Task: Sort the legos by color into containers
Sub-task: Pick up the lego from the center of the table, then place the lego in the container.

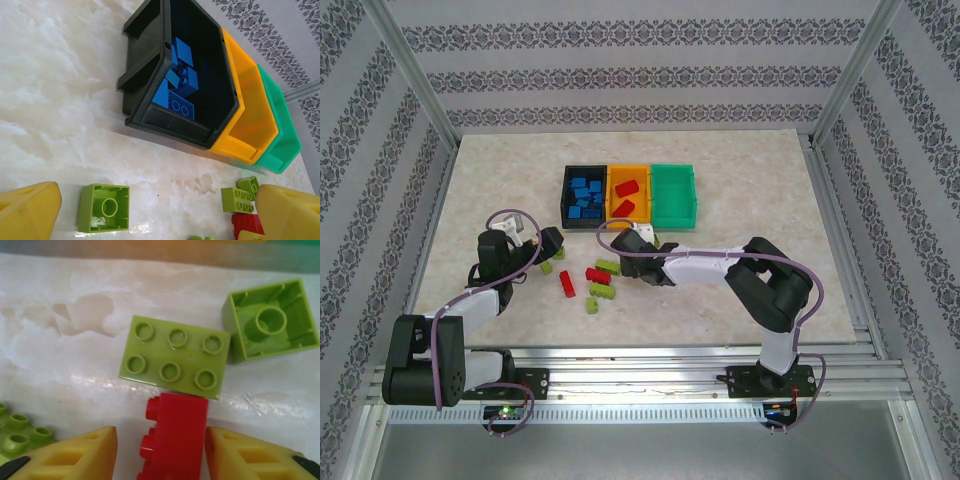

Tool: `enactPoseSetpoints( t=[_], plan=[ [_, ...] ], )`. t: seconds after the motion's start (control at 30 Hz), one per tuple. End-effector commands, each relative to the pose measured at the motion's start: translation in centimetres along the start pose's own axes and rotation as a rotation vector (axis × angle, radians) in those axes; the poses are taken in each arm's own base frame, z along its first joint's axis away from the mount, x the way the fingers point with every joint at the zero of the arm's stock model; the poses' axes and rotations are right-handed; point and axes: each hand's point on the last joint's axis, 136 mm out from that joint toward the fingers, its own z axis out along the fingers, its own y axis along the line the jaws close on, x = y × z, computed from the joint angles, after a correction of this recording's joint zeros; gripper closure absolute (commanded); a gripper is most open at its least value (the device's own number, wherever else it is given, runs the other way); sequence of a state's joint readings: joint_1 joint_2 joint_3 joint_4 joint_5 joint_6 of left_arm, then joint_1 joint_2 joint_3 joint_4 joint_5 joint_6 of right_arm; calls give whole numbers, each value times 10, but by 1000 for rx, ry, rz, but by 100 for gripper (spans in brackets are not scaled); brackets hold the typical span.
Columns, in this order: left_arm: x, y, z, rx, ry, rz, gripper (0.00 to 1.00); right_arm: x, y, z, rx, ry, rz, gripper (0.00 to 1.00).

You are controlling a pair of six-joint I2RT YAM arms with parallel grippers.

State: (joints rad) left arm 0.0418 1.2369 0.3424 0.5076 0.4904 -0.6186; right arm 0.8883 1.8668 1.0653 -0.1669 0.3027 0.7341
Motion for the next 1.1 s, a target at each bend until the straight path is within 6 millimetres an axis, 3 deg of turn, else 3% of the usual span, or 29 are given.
enactPoseSetpoints(
  t=[0.0,0.17,0.33,0.43,0.7,1.07],
  plan=[
    [-4,1,-1,5,-10,-4,0,4,-5,-9,5,-12,-8,54],
    [-4,0,-1,6,-10,-4,0,3,-7,-15,-10,-22,-23,66],
    [-5,0,-1,5,-12,-3,0,-12,-3,-35,-52,-67,-47,77],
    [-4,1,-1,5,-10,-5,0,-25,0,-50,-83,-100,-54,78],
    [-4,1,0,6,-9,-6,0,-77,-1,-76,-186,-161,-20,78],
    [-3,4,1,-3,-6,-4,0,-145,-3,-66,-260,-191,29,77]
  ],
)
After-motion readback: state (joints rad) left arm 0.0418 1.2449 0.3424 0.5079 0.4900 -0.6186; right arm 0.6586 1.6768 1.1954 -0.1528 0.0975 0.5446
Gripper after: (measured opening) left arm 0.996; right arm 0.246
